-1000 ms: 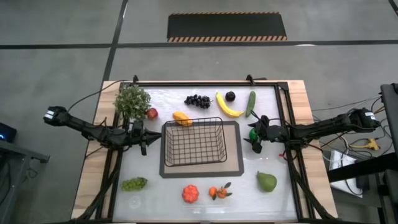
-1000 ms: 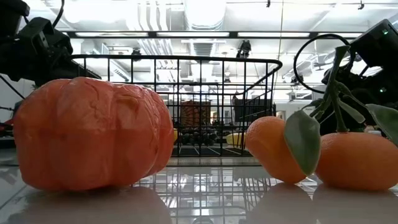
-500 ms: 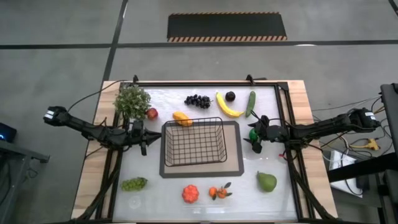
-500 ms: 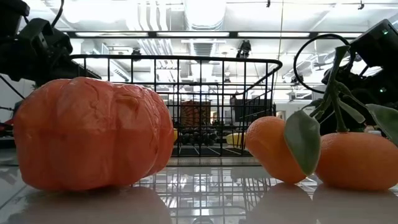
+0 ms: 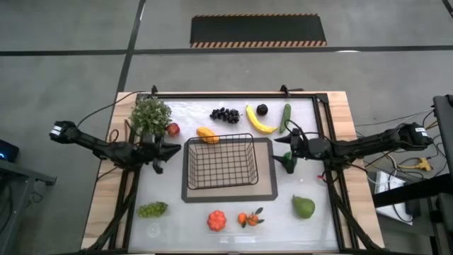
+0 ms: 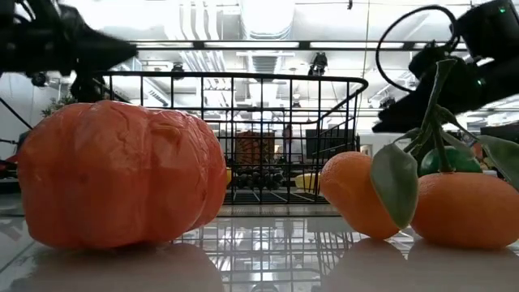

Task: Build produce basket
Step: Put the green lime into the black wire basket

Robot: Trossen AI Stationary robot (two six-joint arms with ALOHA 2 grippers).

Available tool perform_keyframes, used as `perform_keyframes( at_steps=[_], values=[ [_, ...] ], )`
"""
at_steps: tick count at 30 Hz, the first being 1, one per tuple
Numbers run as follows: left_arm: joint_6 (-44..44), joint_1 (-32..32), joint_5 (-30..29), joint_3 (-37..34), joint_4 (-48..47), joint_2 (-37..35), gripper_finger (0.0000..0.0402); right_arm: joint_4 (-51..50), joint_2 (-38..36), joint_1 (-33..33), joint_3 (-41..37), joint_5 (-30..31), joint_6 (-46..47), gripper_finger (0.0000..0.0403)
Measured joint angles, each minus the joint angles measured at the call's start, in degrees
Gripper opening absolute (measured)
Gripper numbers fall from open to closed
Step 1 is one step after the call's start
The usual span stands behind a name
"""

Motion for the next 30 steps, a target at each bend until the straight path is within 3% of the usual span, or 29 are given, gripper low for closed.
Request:
perform_keyframes(
  at_steps=[5, 11, 14, 18, 22, 25, 30],
  values=[
    [-0.4, -0.04, 0.45, 0.01, 9.88, 0.14, 0.0026, -0.02, 0.04, 0.0, 4.34, 0.0, -0.8, 0.0366],
    [-0.39, -0.01, 6.29, -0.01, 16.4, 3.11, 0.0026, -3.14, 0.09, 0.0, 11.53, -0.07, -0.15, 0.0366],
    [-0.39, 0.0, 6.58, -0.01, 17.17, 5.04, 0.0026, -10.52, 0.09, 0.0, 17.31, -0.16, 3.4, 0.0366],
    [-0.39, 0.0, 5.98, -0.01, 19.05, 7.45, 0.0026, -27.45, 0.25, 0.0, 27.0, -0.31, 5.32, 0.0366],
    [-0.39, 0.0, 5.37, 0.0, 24.06, 9.46, 0.0026, -42.41, 1.26, 0.0, 34.61, -0.49, -0.38, 0.0366],
    [0.86, -0.02, 4.95, 0.01, 27.84, 10.61, 0.0026, -47.49, 1.62, 0.0, 37.38, -0.47, -4.8, 0.0366],
    [14.09, 0.0, 1.41, 0.01, 34.13, 11.62, 0.0026, -49.14, 1.16, 0.74, 36.74, -0.45, -9.52, 0.0366]
  ],
)
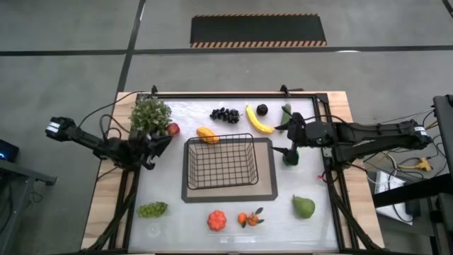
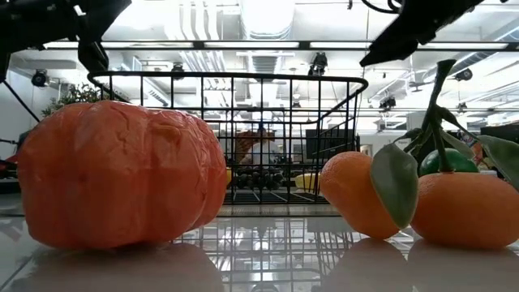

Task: Build produce basket
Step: Put the green lime into the black wire basket

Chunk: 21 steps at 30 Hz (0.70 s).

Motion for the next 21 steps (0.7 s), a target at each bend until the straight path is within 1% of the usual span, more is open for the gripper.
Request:
perform_keyframes(
  at_steps=[2, 5, 8, 12, 15, 19, 21],
  values=[
    [5.4, 0.0, -0.05, -0.02, 1.33, 0.03, 0.0026, 0.11, -0.05, 0.89, -1.16, 0.02, -1.77, 0.0366],
    [10.45, 0.0, -0.06, -0.02, 2.81, 0.03, 0.0026, 0.54, -0.05, 2.21, -3.16, 0.45, -3.89, 0.0366],
    [14.84, 0.0, -0.09, 0.05, 5.04, 0.0, 0.0026, 4.38, -0.33, 2.54, -5.46, 0.85, -5.83, 0.0366],
    [19.99, -0.01, -0.12, 0.59, 6.81, -0.05, 0.0026, 6.95, -0.42, 2.34, -6.99, 4.7, -5.77, 0.0366],
    [23.31, 0.0, -0.13, 1.41, 9.35, -0.24, 0.0026, 7.89, -0.29, 2.38, -7.19, 4.96, -2.59, 0.0366],
    [28.76, 0.0, -0.12, 1.68, 12.47, -1.0, 0.0026, 10.11, -0.24, 2.38, -7.18, 4.92, 5.32, 0.0366],
    [30.74, 0.0, -0.12, 1.69, 13.42, -1.49, 0.0026, 10.23, -0.23, 2.38, -6.92, 4.99, 7.18, 0.0366]
  ],
)
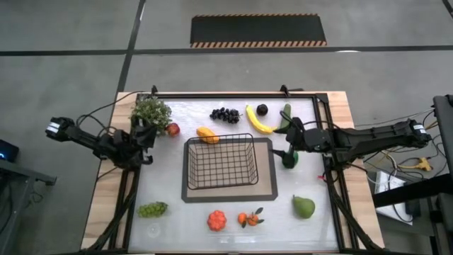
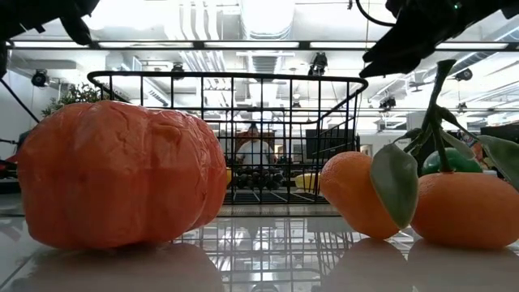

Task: Build produce basket
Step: Put the green lime into the black wire basket

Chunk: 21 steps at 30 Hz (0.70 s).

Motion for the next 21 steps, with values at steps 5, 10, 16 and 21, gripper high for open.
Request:
perform_keyframes(
  at_steps=[5, 10, 16, 21],
  values=[
    [2.05, 0.0, 0.0, 0.0, 0.09, -1.44, 0.0026, -0.14, -0.05, 0.13, 0.1, -0.45, -0.92, 0.0366],
    [3.35, 0.0, 0.0, 0.0, 0.42, -2.57, 0.0026, 0.72, -0.07, 0.11, 0.15, 0.29, -3.47, 0.0366],
    [4.84, 0.02, 0.31, 0.07, 3.06, -3.87, 0.0026, 1.01, -0.07, 0.11, 0.19, 2.81, -6.05, 0.0366],
    [6.09, 0.02, 0.39, 0.07, 7.07, -5.72, 0.0026, 1.3, -0.12, 0.11, 0.56, 10.47, -6.83, 0.0366]
  ],
)
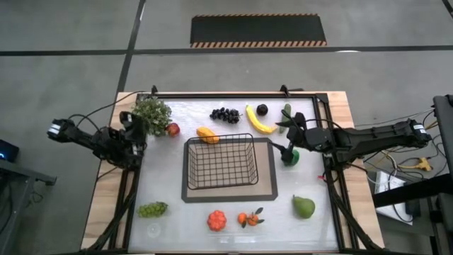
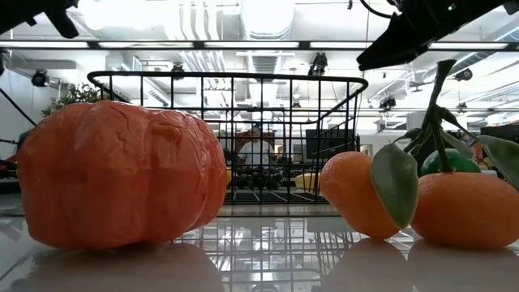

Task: Build produce basket
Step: Put the green lime into the black wire basket

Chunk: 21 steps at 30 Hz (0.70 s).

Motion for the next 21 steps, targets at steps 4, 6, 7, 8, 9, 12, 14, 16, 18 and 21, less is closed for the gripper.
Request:
perform_keyframes(
  at_steps=[4, 6, 7, 8, 9, 12, 14, 16, 18, 21],
  values=[
    [-0.06, 0.0, 0.0, -0.01, 1.4, -2.0, 0.0026, -1.05, 0.32, 0.0, 0.51, 4.49, 1.6, 0.0366],
    [-0.24, 0.0, 0.0, -0.42, 0.53, -2.64, 0.0026, -1.28, 0.96, 0.0, 0.52, 5.14, 2.56, 0.0366],
    [-0.24, 0.0, 0.0, -0.57, -0.69, -2.83, 0.0026, -1.49, 1.41, 0.0, 0.52, 6.07, 3.36, 0.0366],
    [-0.24, 0.0, 0.0, -0.67, -1.27, -2.81, 0.0026, -1.5, 1.89, 0.0, 0.55, 6.4, 4.54, 0.0366],
    [-0.24, 0.0, 0.02, -0.66, -1.34, -2.74, 0.0026, -1.87, 2.22, -0.01, 0.83, 5.63, 5.67, 0.0366],
    [-0.1, 0.0, 0.02, -0.44, -0.93, -2.74, 0.0026, -7.86, 3.51, 0.0, 4.03, -4.49, 1.03, 0.0366],
    [0.07, 0.0, 0.02, -0.44, -1.16, -2.69, 0.0026, -17.98, 5.74, 0.07, 7.82, -8.56, -2.32, 0.0366],
    [0.09, 0.0, 0.03, -0.44, -1.07, -2.8, 0.0026, -29.0, 8.81, 0.0, 12.13, -8.58, -2.45, 0.0366],
    [0.11, 0.0, 0.02, -0.44, -1.08, -3.04, 0.0026, -40.21, 12.15, -0.06, 16.62, -8.42, -3.45, 0.0366],
    [1.5, 0.0, 0.02, -0.36, -1.06, -3.28, 0.0026, -54.81, 18.07, 0.07, 22.66, -9.65, -4.17, 0.0366]
  ],
)
